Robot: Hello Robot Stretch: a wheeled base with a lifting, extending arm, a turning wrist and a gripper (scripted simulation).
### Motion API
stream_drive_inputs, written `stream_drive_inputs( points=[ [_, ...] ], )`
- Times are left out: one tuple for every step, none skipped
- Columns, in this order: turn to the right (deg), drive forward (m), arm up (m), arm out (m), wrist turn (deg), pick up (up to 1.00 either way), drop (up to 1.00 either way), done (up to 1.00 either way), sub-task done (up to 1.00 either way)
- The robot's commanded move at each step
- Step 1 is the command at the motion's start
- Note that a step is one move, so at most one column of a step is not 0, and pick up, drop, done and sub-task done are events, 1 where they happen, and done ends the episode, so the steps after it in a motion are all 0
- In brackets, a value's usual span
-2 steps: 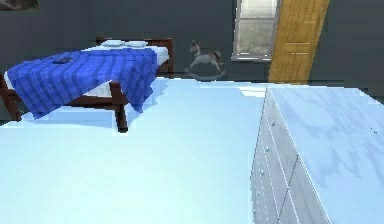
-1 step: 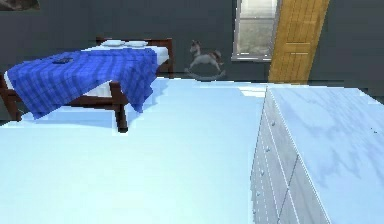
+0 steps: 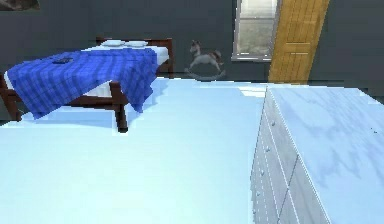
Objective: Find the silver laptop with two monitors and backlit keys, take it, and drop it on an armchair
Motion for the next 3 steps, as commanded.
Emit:
stream_drive_inputs(
  points=[
    [0.0, 0.0, 0.1, 0.0, 0.0, 0.0, 0.0, 0.0, 0.0],
    [0.0, 0.0, 0.0, 0.0, -45.0, 0.0, 0.0, 0.0, 0.0],
    [0.0, 0.0, 0.0, 0.0, -45.0, 0.0, 0.0, 0.0, 0.0]
  ],
)
